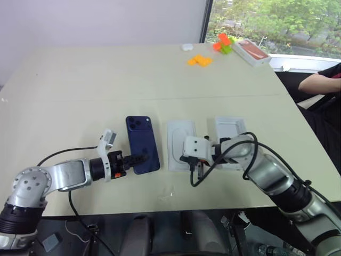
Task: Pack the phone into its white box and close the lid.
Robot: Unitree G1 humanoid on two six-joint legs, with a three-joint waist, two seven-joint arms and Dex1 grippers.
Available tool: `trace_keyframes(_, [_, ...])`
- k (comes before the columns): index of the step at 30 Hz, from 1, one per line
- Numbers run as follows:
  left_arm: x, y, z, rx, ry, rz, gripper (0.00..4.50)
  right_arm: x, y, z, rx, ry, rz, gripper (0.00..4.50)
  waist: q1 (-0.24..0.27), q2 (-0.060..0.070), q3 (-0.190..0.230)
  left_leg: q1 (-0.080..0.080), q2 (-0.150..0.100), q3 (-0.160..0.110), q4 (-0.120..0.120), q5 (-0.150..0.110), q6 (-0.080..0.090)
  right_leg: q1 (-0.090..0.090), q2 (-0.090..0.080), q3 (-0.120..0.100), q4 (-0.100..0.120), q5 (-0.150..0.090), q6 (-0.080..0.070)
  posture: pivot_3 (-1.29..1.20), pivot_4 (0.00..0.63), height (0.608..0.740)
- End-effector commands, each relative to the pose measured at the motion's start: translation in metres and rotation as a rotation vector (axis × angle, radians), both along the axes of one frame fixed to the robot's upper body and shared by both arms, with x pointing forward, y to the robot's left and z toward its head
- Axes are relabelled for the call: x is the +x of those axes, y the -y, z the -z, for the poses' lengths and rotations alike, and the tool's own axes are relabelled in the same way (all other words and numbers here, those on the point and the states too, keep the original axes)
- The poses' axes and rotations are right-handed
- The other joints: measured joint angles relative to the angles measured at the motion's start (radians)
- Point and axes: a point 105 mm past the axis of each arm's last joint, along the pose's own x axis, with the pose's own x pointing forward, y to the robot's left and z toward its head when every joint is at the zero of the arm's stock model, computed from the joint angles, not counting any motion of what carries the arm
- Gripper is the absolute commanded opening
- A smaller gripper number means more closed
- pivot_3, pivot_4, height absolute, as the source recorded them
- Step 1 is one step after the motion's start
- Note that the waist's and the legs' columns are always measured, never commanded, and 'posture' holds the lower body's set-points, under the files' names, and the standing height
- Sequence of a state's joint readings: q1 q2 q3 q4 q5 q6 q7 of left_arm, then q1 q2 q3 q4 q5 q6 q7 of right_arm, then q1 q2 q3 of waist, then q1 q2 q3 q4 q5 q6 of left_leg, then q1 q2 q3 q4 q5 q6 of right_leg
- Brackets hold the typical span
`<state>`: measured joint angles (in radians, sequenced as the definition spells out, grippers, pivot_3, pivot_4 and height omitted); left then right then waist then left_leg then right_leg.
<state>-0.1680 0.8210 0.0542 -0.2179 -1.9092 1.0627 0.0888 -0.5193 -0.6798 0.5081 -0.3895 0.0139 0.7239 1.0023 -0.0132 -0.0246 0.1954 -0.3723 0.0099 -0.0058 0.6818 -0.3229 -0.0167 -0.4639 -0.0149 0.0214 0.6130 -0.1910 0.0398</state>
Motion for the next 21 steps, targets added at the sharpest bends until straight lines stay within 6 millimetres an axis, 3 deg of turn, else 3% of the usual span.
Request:
trace_keyframes(1, [-0.001,0.013,-0.021,-0.056,0.062,0.046,0.03,-0.008,-0.004,-0.009,0.015,0.028,-0.055,0.0,0.0,0.0,0.0,0.0,0.0,0.0,0.0,0.0,0.0,0.0,0.0,0.0,0.0,0.0,0.0,0.0,0.15,0.74])
trace_keyframes(10, [0.011,0.056,-0.035,-0.167,0.086,0.104,0.03,-0.009,0.01,-0.048,0.097,0.105,-0.039,0.0,0.005,0.0,0.0,0.0,-0.002,0.0,0.001,0.001,-0.001,0.001,-0.001,0.0,0.001,0.002,0.002,0.0,0.15,0.74])
trace_keyframes(21, [0.017,0.081,-0.008,-0.042,-0.05,0.166,0.03,-0.012,0.05,-0.052,0.051,0.113,0.076,0.0,0.003,-0.001,-0.001,0.001,-0.002,0.0,0.002,0.002,-0.002,0.002,0.0,-0.001,0.002,0.002,0.002,0.0,0.15,0.74])
